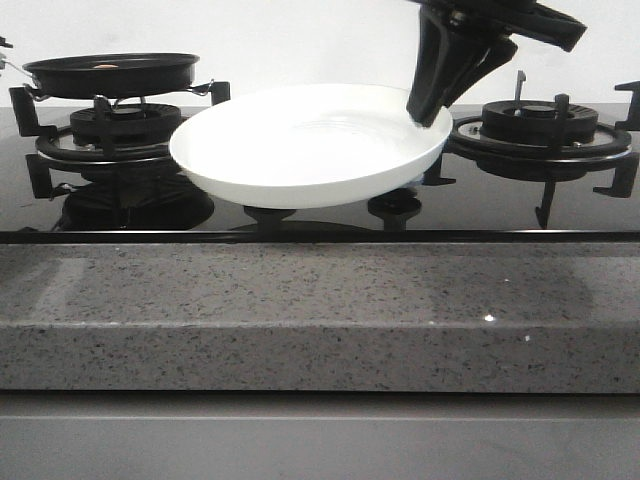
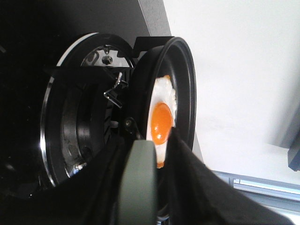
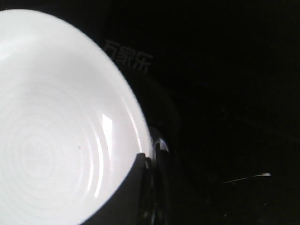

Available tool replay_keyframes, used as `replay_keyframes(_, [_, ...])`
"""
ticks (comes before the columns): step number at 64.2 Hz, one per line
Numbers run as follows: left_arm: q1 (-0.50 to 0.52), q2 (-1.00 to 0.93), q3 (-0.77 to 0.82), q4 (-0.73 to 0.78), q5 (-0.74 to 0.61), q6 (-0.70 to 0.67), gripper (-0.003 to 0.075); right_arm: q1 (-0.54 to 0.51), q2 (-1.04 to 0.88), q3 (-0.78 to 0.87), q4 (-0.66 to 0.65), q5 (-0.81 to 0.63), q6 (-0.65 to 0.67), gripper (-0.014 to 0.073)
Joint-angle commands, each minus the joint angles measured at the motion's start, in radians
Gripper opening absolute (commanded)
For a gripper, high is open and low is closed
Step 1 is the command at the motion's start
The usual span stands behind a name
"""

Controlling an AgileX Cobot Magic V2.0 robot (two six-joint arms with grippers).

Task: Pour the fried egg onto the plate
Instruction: 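Lift the pan with the left gripper and tip the egg onto the plate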

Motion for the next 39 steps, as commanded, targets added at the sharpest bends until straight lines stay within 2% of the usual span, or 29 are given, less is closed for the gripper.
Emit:
replay_keyframes(1, [-0.003,-0.040,-0.031,-0.057,0.051,0.006,0.0146,0.000,-0.046,-0.023,0.011,-0.038,-0.006,-0.0069])
replay_keyframes(22, [-0.003,-0.042,-0.031,-0.114,0.111,0.006,-0.0018,0.000,-0.046,-0.023,0.011,-0.038,-0.006,-0.0069])
replay_keyframes(39, [-0.003,-0.062,-0.063,-0.159,0.150,0.058,-0.0019,0.000,-0.046,-0.023,0.011,-0.038,-0.006,-0.0069])
